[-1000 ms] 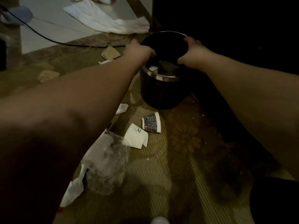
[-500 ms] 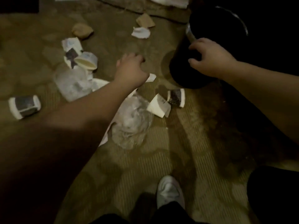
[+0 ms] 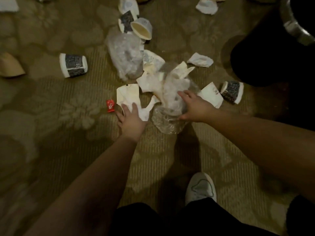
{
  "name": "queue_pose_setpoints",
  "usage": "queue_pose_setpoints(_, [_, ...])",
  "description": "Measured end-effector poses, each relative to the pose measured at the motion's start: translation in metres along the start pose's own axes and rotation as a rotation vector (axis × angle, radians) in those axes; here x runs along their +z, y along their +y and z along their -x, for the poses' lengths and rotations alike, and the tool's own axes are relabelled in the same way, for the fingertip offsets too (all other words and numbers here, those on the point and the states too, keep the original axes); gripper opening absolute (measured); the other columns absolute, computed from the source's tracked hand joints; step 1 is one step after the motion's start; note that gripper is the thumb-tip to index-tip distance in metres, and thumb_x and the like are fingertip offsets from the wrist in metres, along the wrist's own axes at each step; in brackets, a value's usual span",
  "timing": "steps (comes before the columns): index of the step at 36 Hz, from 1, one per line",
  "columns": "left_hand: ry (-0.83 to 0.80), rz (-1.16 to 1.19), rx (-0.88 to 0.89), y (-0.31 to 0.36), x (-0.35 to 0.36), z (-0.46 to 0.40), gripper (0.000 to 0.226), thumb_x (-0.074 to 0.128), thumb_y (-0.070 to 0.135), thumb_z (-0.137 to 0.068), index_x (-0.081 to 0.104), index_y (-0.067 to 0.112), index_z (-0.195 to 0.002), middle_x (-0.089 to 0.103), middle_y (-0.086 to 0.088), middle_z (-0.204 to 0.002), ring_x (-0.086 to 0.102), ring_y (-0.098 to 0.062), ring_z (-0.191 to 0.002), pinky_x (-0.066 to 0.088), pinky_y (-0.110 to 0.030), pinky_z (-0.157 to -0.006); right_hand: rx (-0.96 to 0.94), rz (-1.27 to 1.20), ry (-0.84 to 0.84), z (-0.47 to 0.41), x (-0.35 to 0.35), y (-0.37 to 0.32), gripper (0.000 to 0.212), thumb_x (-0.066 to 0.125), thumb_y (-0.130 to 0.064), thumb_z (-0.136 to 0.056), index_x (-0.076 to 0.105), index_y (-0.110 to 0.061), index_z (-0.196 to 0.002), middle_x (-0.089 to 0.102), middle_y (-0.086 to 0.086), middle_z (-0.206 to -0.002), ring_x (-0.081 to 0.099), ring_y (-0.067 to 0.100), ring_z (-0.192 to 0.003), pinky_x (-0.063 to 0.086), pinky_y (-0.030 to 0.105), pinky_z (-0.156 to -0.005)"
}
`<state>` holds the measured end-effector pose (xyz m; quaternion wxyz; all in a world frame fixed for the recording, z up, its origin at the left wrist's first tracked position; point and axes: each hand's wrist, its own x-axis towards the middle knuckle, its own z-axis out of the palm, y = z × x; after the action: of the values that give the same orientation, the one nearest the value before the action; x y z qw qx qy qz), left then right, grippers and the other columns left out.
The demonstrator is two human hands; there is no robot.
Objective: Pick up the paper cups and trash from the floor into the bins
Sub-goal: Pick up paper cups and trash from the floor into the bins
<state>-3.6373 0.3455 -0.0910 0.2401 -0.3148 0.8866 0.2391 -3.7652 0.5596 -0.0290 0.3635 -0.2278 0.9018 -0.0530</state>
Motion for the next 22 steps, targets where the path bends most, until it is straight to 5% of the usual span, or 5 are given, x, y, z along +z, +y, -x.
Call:
queue_pose_setpoints(8, [0.045,-0.148,0.084,-0.011,-0.011,-0.021,0.059,0.047,0.048,-0.097,0.034,0.028,-0.151,0.026,-0.018,-0.156,0.027,-0.042,-0.138,0.03,-0.048,-0.11,0.015,0.115,0.025,-0.025,0.02,-0.018,0.091,0.064,-0.074,-0.075,0.034,-0.028,-0.148,0.033,0.004,-0.153,0.039,0.032,-0.137,0.035,0.05,-0.108])
queue_pose_setpoints(15, [0.039,-0.161,0.074,-0.008,-0.017,-0.02,0.052,0.043,0.036,-0.102,0.033,0.028,-0.152,0.029,-0.018,-0.154,0.027,-0.042,-0.139,0.029,-0.046,-0.111,-0.04,0.016,0.181,-0.047,0.021,-0.019,0.037,0.06,-0.028,-0.093,0.06,-0.014,-0.127,0.055,0.01,-0.13,0.053,0.031,-0.118,0.045,0.042,-0.101])
queue_pose_setpoints(22, [0.038,-0.194,0.03,0.004,-0.028,-0.01,0.049,0.04,0.022,-0.104,0.036,0.025,-0.153,0.031,-0.013,-0.154,0.027,-0.035,-0.141,0.022,-0.046,-0.119,-0.122,-0.007,0.331,-0.062,0.012,-0.011,0.024,0.062,-0.028,-0.088,0.066,-0.016,-0.108,0.049,0.008,-0.128,0.04,0.031,-0.122,0.032,0.041,-0.101])
